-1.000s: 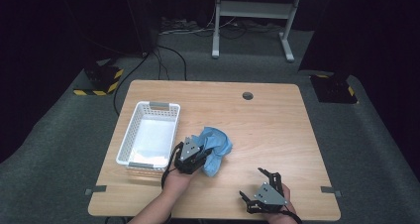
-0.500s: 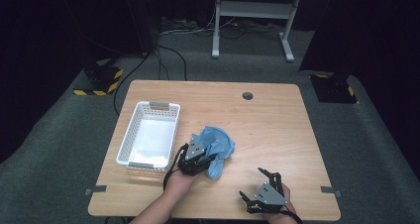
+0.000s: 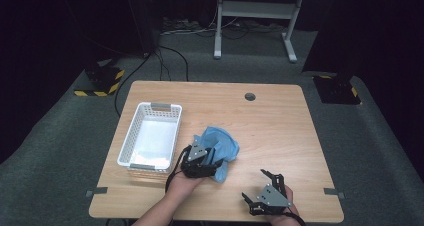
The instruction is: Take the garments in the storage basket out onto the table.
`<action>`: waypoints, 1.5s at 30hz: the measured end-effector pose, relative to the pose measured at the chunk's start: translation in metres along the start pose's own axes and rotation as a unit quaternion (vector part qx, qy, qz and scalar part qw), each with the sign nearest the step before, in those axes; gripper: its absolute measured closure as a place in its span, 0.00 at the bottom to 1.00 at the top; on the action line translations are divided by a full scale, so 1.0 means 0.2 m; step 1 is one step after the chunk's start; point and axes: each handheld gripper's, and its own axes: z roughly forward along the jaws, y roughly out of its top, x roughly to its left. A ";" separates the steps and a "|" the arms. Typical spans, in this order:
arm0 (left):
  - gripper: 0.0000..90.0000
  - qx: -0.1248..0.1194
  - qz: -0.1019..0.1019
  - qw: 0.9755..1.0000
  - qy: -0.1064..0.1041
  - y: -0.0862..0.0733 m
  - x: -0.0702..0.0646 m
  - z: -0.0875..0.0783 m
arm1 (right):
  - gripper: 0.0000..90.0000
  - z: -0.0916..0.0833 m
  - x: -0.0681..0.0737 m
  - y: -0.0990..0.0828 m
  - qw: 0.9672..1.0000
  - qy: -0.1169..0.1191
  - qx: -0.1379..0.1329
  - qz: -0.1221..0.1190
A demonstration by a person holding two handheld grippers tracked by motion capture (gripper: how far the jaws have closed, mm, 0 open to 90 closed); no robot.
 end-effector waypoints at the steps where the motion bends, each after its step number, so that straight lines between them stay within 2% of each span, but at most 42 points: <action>1: 0.35 -0.001 0.000 1.000 0.001 0.00 0.00 0.00 | 0.01 0.00 0.00 0.00 1.000 0.000 0.000 0.000; 11: 0.13 -0.010 0.004 1.000 0.004 0.03 -0.02 -0.02 | 0.01 0.00 0.00 0.00 1.000 0.000 0.001 -0.002; 17: 0.07 -0.018 0.005 1.000 -0.004 0.04 -0.02 -0.03 | 0.01 0.00 0.00 0.00 1.000 0.000 0.000 -0.001; 33: 0.01 -0.035 -0.001 0.999 -0.008 0.07 -0.01 -0.07 | 0.01 0.00 0.00 0.00 1.000 0.000 0.002 -0.001; 45: 0.01 -0.047 -0.003 0.999 -0.009 0.08 0.00 -0.11 | 0.01 0.00 0.00 0.00 1.000 -0.001 0.003 -0.003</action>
